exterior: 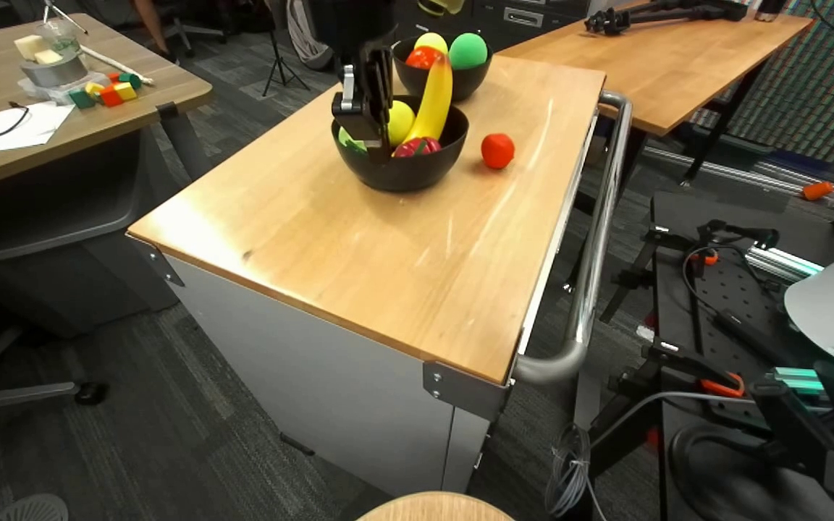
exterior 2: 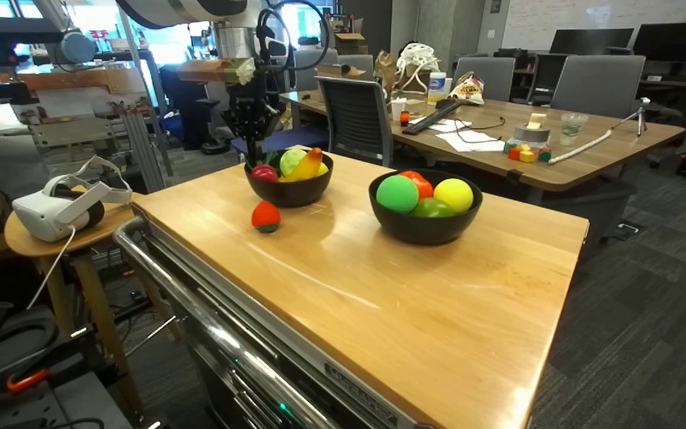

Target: Take all the contents from the black bowls and place them on the table one at at time starting with the left bowl then right bowl

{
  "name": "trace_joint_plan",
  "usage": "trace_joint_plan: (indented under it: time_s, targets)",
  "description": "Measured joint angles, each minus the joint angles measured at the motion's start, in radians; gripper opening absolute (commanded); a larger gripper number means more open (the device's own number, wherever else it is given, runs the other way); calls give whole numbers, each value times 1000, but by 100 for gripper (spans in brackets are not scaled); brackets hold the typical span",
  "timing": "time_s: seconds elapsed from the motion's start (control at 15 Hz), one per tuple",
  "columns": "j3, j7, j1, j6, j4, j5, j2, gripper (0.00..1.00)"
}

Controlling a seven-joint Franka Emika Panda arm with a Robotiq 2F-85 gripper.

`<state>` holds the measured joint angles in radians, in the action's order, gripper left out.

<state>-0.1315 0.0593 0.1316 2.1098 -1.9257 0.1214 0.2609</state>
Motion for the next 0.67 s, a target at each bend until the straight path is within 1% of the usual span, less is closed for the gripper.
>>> trace_joint_plan:
  time_s: [0.27, 0.33, 0.4, 0.47, 0.6, 0.67]
  targets:
    - [0, -20, 0, -12, 6, 2, 1, 9]
    - [0, -25, 0, -14, 8, 2, 1, 14]
    - [0, -31, 0, -17, 9, 2, 1, 34]
    - [0, -36, 0, -20, 11, 2, 1, 36]
    - [0, -46, 0, -26, 14, 3, 1, 55]
    - [0, -53, 0, -30, 16, 3, 1, 19]
